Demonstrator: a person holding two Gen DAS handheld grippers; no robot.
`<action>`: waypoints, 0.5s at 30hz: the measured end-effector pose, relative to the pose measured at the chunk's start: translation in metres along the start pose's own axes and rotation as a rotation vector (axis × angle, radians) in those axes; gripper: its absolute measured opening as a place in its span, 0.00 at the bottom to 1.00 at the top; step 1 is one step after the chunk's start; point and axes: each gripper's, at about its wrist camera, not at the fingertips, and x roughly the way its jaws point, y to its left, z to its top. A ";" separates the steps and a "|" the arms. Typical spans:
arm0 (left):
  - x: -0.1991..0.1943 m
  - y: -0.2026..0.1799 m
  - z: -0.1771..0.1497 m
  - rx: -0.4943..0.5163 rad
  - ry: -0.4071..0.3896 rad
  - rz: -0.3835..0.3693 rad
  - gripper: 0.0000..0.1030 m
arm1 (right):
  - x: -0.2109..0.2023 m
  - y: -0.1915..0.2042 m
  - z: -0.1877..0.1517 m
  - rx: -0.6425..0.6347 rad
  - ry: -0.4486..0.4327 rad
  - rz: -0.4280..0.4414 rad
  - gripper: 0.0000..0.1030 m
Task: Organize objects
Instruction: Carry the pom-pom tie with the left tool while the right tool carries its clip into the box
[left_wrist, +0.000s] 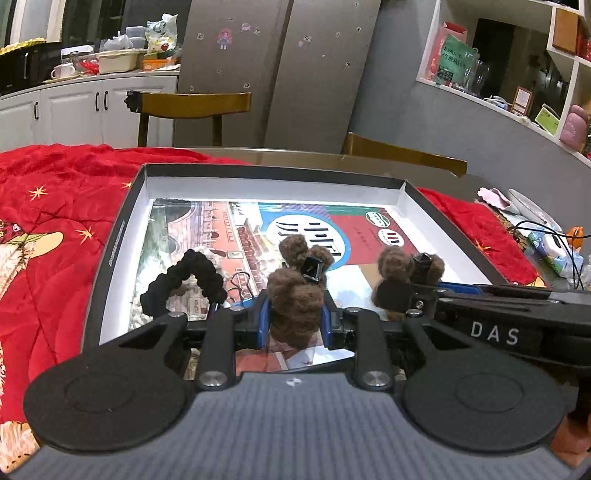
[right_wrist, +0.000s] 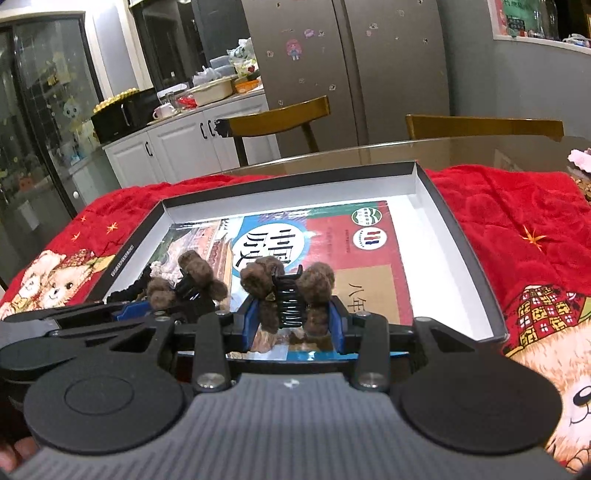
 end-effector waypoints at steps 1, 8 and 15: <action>0.000 0.000 0.000 0.002 0.000 0.001 0.30 | 0.000 0.000 0.000 -0.003 0.001 -0.002 0.42; 0.000 0.001 0.001 -0.003 0.002 -0.003 0.30 | 0.001 0.000 0.001 -0.014 0.003 0.001 0.42; -0.001 0.000 0.000 -0.004 0.002 -0.005 0.30 | 0.001 -0.002 0.001 -0.009 0.001 0.012 0.42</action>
